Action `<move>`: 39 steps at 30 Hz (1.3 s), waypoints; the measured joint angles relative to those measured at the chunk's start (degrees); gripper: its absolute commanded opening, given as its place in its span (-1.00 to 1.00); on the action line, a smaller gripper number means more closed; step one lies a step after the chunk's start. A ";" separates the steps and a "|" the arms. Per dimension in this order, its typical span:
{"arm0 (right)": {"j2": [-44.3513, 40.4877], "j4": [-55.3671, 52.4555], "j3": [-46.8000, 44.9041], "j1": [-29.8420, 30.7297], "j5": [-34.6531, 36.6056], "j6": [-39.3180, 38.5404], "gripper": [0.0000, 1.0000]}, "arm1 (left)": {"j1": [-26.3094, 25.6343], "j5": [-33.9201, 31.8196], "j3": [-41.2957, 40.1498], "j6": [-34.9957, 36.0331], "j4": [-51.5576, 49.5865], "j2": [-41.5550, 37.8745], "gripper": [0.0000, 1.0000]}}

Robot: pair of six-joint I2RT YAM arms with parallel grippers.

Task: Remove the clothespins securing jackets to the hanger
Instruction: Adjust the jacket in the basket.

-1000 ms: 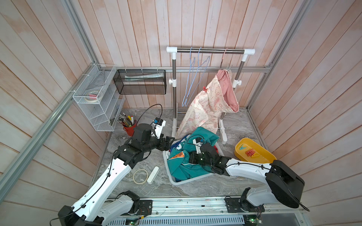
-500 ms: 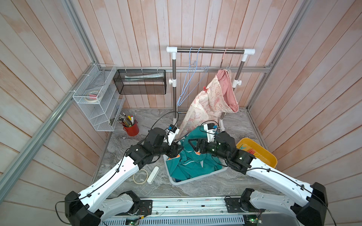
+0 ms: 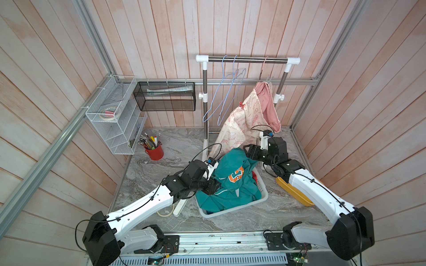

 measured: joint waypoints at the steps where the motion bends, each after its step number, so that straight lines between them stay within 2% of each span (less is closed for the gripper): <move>1: 0.79 0.50 -1.16 0.02 -0.55 -0.33 0.41 | 0.00 -0.85 -0.59 -0.15 0.11 0.02 0.14; 8: 2.03 5.07 -7.04 5.86 -3.74 0.55 0.03 | -0.09 -5.92 -3.06 -1.22 1.79 1.62 0.14; 12: 1.62 7.91 -11.39 9.73 -3.87 3.45 -0.06 | -0.11 -8.52 -3.08 -1.36 2.75 3.13 0.16; 16: 2.08 10.78 -16.87 9.40 -4.74 7.58 -0.12 | -0.13 -9.57 -3.10 -1.31 4.57 5.25 0.16; 19: 3.98 14.29 -20.31 6.05 -7.91 11.34 -0.15 | -0.15 -9.51 -3.10 -1.31 6.40 7.82 0.16; 23: 0.68 18.60 -25.59 3.45 -8.33 16.98 -0.08 | -0.22 -9.14 -3.10 -1.31 9.68 11.67 0.17; 31: -8.83 20.44 -33.24 3.15 -1.68 27.12 0.11 | -0.72 -6.64 -1.79 -1.18 18.25 21.24 0.22; 36: -16.70 15.28 -35.43 5.16 4.31 31.89 0.27 | -1.16 -5.77 -1.42 -0.22 21.42 22.27 0.38; 39: -22.43 9.79 -35.34 6.01 8.07 32.76 0.36 | -1.33 -5.57 -1.03 0.24 21.44 21.86 0.58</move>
